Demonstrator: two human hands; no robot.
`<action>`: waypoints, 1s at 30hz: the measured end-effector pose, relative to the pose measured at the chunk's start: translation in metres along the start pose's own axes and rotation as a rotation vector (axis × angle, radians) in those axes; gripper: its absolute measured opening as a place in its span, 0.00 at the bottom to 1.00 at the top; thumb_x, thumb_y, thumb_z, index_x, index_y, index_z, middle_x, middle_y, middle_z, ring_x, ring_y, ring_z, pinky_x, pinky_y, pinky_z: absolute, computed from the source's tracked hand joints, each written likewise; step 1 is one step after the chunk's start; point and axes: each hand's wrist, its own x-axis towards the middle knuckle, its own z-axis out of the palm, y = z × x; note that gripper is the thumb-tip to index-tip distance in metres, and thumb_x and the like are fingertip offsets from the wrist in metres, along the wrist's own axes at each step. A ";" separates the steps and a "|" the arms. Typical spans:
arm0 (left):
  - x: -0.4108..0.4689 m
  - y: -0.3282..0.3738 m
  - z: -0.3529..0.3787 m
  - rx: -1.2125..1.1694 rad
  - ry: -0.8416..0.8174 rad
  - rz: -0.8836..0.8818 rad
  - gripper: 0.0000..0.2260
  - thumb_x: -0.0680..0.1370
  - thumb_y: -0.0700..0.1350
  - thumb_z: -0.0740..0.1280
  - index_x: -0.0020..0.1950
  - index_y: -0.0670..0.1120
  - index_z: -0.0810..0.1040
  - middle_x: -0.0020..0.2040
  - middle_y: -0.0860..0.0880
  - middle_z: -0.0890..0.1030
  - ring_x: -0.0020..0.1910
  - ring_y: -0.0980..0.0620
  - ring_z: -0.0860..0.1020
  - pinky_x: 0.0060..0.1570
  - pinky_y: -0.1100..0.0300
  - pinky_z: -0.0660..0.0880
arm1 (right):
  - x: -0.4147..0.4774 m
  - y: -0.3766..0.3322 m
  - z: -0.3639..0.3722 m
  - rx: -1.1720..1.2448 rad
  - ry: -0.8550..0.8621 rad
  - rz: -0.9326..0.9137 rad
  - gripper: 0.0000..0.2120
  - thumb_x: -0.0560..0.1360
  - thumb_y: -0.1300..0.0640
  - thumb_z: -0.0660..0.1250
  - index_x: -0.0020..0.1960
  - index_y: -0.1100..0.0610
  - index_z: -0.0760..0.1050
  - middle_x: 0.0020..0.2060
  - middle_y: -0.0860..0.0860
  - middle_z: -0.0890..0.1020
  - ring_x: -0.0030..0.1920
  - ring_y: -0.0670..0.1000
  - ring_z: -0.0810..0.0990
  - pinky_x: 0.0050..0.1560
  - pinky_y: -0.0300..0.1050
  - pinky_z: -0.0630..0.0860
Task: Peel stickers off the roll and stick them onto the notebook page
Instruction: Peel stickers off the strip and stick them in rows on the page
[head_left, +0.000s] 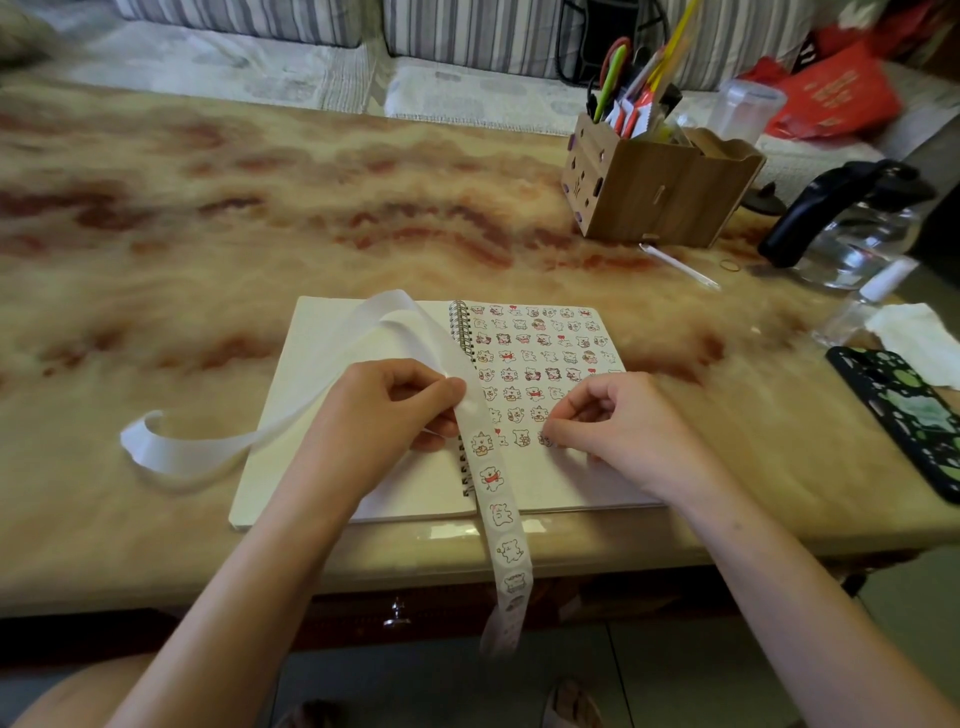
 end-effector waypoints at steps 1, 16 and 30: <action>0.000 0.000 0.000 -0.001 0.000 0.001 0.06 0.75 0.40 0.69 0.39 0.41 0.81 0.36 0.42 0.84 0.33 0.54 0.81 0.39 0.60 0.81 | 0.000 0.001 -0.001 -0.005 -0.003 -0.005 0.06 0.66 0.62 0.76 0.34 0.56 0.80 0.30 0.52 0.83 0.30 0.46 0.75 0.36 0.44 0.71; 0.000 0.000 0.001 -0.013 -0.002 0.003 0.06 0.75 0.40 0.69 0.38 0.41 0.81 0.36 0.40 0.84 0.32 0.53 0.81 0.39 0.60 0.81 | 0.007 0.008 -0.006 0.015 0.021 0.005 0.12 0.67 0.53 0.76 0.42 0.53 0.74 0.31 0.48 0.75 0.30 0.47 0.71 0.36 0.45 0.69; -0.002 0.002 0.000 -0.007 -0.008 0.020 0.06 0.75 0.42 0.69 0.39 0.43 0.81 0.35 0.44 0.84 0.33 0.53 0.82 0.30 0.61 0.79 | 0.011 0.012 -0.004 -0.068 0.034 -0.040 0.08 0.72 0.59 0.72 0.41 0.51 0.74 0.31 0.47 0.75 0.31 0.47 0.72 0.39 0.45 0.69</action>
